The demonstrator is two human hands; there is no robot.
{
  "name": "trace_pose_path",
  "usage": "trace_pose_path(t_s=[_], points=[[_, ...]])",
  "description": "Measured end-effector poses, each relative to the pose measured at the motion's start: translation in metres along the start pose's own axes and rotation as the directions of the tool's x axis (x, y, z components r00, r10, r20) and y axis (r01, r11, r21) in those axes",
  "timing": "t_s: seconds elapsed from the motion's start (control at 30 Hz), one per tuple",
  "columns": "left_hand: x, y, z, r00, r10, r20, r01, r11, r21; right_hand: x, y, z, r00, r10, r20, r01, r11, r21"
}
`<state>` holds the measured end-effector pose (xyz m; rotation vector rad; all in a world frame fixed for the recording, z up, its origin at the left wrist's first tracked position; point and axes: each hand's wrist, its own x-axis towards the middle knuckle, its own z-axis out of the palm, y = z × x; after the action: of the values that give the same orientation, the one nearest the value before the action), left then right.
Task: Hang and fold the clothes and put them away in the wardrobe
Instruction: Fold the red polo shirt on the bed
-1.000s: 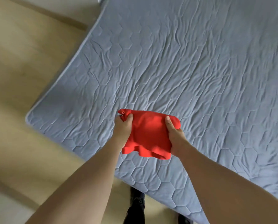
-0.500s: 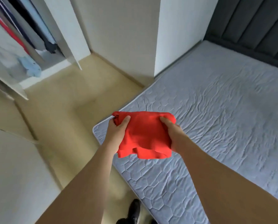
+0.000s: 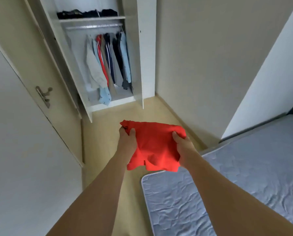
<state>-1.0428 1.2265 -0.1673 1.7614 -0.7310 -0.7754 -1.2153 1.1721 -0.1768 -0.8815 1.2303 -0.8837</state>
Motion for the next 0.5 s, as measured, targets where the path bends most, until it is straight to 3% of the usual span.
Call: trace_pose_path(t_s=[0.27,0.4,0.5], points=[[0.214,0.087,-0.079,0.996,0.064,-0.065,-0.063,0.998,0.017,0.142,-0.11,0.174,1.0,-0.019,0.01,0.02,0.994,-0.108],[0.312,0.121,-0.083,0.997,0.009,-0.081,-0.005,0.999,0.047,0.209,-0.158,0.228,0.989,0.123,0.08,-0.124,0.992,0.002],[0.394,0.141,-0.086,0.992,0.002,-0.128,0.002,0.999,0.037,0.272,-0.189,0.265,0.986,0.117,0.117,-0.122,0.992,0.041]])
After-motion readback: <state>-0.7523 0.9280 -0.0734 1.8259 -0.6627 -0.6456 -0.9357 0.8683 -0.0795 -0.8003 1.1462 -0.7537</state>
